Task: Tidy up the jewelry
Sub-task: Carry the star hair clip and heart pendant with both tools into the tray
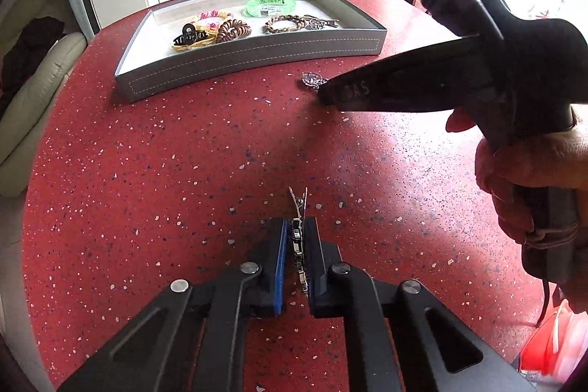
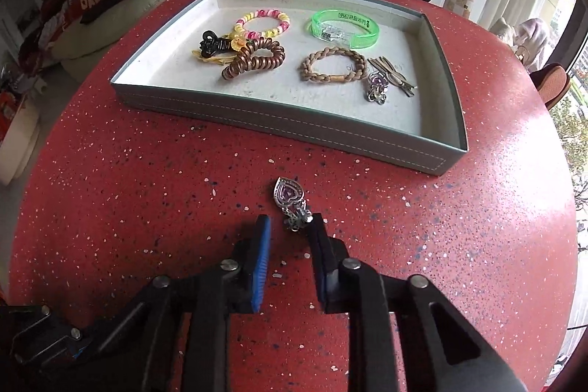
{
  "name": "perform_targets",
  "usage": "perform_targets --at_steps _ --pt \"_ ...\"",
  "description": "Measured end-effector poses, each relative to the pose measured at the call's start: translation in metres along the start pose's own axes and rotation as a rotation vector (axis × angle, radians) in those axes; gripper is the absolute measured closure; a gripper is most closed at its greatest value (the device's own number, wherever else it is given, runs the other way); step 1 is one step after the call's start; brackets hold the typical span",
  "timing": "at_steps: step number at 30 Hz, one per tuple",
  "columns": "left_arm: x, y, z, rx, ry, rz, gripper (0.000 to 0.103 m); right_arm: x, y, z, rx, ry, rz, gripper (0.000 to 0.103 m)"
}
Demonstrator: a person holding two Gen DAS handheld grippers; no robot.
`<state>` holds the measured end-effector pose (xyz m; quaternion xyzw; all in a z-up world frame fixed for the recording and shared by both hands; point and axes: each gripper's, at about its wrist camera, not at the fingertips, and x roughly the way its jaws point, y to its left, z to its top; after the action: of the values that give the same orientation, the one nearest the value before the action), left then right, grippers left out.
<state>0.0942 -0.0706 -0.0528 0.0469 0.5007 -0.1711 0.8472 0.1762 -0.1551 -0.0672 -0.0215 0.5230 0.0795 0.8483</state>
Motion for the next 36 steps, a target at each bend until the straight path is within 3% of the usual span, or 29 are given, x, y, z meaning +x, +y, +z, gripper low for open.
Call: perform_targets --at_steps 6,17,19,20,21,26,28,31,32,36 --pt "-0.007 0.016 0.005 -0.042 -0.029 -0.091 0.076 -0.008 -0.015 -0.005 0.092 -0.020 0.053 0.100" --pt "-0.010 0.043 0.020 -0.068 -0.067 -0.092 0.076 -0.024 -0.019 -0.005 0.097 -0.059 0.104 0.098" --pt "-0.010 0.046 0.022 -0.070 -0.068 -0.089 0.076 -0.021 -0.015 -0.001 0.082 -0.057 0.073 0.076" --pt "-0.010 0.047 0.023 -0.069 -0.069 -0.087 0.076 -0.021 -0.013 0.001 0.075 -0.063 0.067 0.051" --pt "-0.009 0.049 0.024 -0.070 -0.070 -0.085 0.076 -0.020 -0.010 0.003 0.063 -0.071 0.059 0.046" --pt "-0.006 0.053 0.025 -0.069 -0.060 -0.071 0.076 -0.002 0.000 0.014 0.041 -0.030 0.004 0.046" --pt "-0.005 0.054 0.025 -0.068 -0.058 -0.068 0.076 0.007 0.002 0.016 0.051 -0.009 0.002 0.052" --pt "-0.004 0.055 0.026 -0.061 -0.058 -0.067 0.076 0.008 0.009 0.013 0.029 -0.018 -0.050 0.070" --pt "-0.004 0.055 0.026 -0.060 -0.057 -0.068 0.076 0.006 0.010 0.013 0.033 -0.016 -0.042 0.087" --pt "-0.004 0.054 0.027 -0.057 -0.061 -0.070 0.076 0.001 0.003 0.009 0.075 -0.017 -0.018 0.086"
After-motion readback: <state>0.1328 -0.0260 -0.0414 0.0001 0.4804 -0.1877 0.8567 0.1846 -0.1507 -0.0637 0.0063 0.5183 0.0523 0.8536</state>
